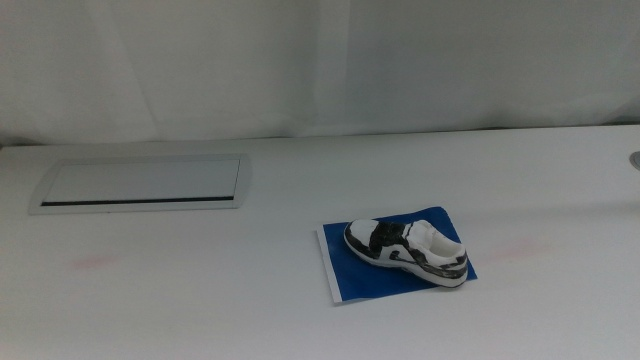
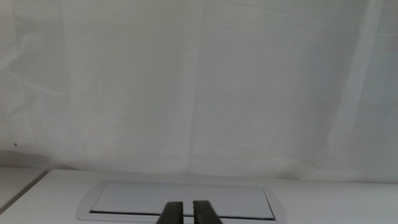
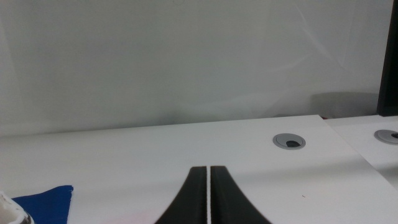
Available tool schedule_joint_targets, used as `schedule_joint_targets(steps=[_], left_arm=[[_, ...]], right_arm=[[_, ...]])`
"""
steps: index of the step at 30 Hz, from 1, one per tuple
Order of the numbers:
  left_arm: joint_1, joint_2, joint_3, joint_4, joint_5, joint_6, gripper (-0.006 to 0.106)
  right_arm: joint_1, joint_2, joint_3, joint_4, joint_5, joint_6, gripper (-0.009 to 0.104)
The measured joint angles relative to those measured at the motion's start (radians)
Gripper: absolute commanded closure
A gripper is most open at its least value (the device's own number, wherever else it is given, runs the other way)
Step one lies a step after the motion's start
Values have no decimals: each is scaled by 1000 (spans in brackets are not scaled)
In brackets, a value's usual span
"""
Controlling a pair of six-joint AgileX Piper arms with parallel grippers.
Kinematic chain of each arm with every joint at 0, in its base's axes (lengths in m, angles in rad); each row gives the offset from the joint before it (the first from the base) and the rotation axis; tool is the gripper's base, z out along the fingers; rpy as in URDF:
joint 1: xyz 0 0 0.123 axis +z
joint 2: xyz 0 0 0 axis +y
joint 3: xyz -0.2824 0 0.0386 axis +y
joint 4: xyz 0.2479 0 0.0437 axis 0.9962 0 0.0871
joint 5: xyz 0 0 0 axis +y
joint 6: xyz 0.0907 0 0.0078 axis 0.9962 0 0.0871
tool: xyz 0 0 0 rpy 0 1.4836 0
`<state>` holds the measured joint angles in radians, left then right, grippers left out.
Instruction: Use one arm to grab the shoe from the table and place it on the mat.
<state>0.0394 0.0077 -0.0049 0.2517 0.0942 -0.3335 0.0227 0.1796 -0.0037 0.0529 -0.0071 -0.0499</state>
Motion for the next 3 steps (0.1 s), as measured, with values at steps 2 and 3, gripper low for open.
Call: schedule_joint_targets(steps=[2, 3], left_arm=[[0, 0, 0, 0, 4, 0, 103], [0, 0, 0, 0, 6, 0, 103]], right_arm=[[0, 0, 0, 0, 0, 0, 97], [0, 0, 0, 0, 0, 0, 97]])
